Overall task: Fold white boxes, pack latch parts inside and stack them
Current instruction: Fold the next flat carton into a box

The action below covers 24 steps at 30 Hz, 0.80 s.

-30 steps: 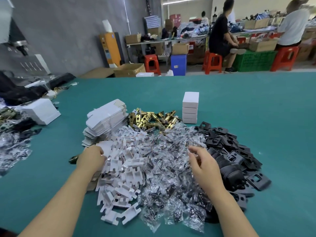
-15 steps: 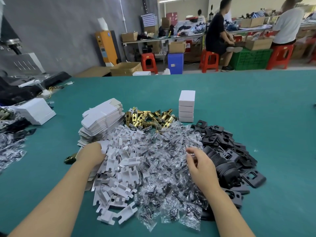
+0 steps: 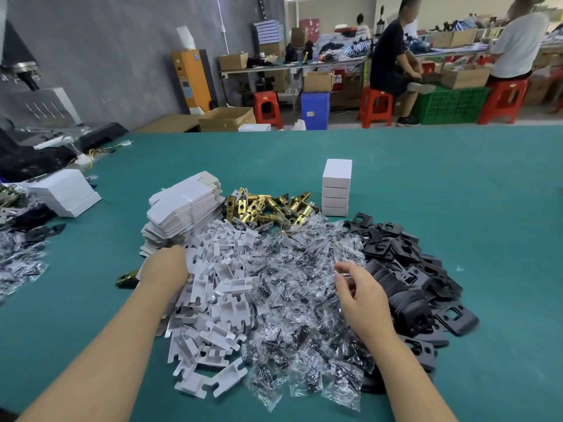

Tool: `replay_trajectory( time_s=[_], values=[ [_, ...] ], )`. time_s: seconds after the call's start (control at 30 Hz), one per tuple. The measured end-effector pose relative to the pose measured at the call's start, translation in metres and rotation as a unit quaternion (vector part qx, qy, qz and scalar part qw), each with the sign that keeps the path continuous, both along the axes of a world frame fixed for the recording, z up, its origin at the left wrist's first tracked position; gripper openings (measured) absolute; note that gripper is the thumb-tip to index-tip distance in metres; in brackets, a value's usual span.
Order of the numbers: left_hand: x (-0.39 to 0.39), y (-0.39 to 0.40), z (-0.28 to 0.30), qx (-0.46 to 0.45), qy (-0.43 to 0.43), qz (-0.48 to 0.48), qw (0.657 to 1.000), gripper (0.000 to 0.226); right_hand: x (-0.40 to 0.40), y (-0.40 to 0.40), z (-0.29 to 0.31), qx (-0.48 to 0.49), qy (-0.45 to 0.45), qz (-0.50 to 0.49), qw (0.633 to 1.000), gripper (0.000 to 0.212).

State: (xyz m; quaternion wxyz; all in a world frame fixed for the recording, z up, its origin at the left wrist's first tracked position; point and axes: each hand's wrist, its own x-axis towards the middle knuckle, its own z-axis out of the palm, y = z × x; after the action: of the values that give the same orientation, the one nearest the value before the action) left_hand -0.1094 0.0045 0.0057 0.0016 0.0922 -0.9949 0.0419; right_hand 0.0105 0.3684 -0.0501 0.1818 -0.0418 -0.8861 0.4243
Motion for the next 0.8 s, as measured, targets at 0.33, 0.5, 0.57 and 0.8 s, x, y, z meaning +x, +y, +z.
replay_trajectory(
  time_s=[0.33,0.5,0.57,0.8],
  values=[
    [0.005,0.017,0.018,-0.007,0.029,0.043,0.999,0.017,0.0,-0.002,0.005,0.009,-0.009,-0.001,1.0,0.029],
    [0.013,0.05,0.064,0.063,0.12,-0.031,0.99,0.013,-0.001,-0.002,0.008,0.006,-0.017,0.0,1.0,0.028],
    [0.026,0.072,0.086,0.128,0.197,-0.12,0.965,0.014,0.0,-0.002,0.01,-0.01,-0.014,0.0,1.0,0.026],
    [0.071,0.169,0.102,0.579,0.132,-0.204,0.778,0.02,-0.004,0.003,0.023,-0.341,-0.028,0.032,0.939,0.025]
  ],
)
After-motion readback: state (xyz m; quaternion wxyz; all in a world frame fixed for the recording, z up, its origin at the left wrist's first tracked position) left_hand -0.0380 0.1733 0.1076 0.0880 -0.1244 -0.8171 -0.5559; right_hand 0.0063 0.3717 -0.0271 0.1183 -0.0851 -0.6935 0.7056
